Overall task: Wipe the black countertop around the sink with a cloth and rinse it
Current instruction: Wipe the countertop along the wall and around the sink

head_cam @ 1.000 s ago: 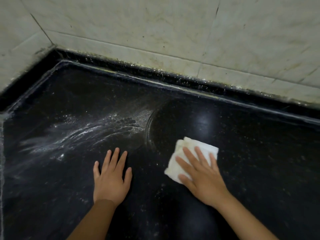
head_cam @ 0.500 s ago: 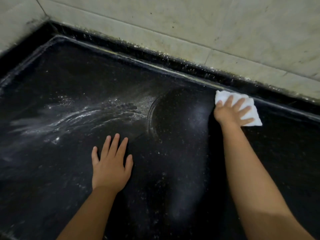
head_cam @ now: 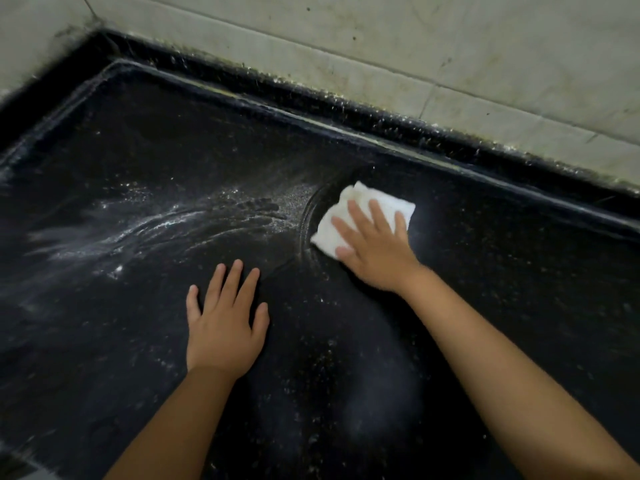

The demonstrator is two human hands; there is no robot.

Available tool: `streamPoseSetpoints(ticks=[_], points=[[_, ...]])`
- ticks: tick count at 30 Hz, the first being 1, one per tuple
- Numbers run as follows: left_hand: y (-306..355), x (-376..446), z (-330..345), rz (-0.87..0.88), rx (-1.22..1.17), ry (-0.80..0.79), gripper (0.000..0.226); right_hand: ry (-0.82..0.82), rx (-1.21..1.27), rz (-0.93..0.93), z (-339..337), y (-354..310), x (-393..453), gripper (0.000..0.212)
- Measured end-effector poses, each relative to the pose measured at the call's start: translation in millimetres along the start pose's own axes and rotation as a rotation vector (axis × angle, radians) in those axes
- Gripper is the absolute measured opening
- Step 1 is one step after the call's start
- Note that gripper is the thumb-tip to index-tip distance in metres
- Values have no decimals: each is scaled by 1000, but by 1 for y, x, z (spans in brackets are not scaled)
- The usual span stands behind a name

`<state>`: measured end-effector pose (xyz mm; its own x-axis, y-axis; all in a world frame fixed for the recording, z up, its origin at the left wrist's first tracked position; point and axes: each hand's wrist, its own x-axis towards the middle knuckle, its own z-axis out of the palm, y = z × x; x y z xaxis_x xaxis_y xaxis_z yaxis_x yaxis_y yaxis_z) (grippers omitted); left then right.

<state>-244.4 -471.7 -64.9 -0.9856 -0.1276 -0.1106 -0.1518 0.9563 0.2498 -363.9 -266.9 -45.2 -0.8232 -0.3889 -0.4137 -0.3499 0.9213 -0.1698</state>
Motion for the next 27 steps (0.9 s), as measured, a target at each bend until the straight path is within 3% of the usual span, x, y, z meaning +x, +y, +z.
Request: streamPoseSetpoints(ticks=[3,4,5,8,10,12,18,21,27], points=[[1,0,-4,-12,5,-30,84,-6,-126,-200,37,12,-63,71],[1,0,-4,-13,8,-33,85,-22,-168,-187,46,21,-83,67],[1,-1,-5,-10,11,-34,85,-51,-178,-113,47,30,-99,62],[2,-1,-5,-3,-4,-35,84,-10,-110,67,37,59,-106,78],[1,0,-5,3,-12,-31,83,-57,22,296,21,68,-81,66],[0,0,-3,7,-14,-9,78,57,164,463,-1,66,-41,60],[-3,3,4,31,76,22,57,215,385,664,-36,30,64,65],[-4,4,5,54,122,51,53,209,426,620,-39,2,88,58],[-4,4,3,69,126,87,51,153,232,202,-23,-47,74,49]])
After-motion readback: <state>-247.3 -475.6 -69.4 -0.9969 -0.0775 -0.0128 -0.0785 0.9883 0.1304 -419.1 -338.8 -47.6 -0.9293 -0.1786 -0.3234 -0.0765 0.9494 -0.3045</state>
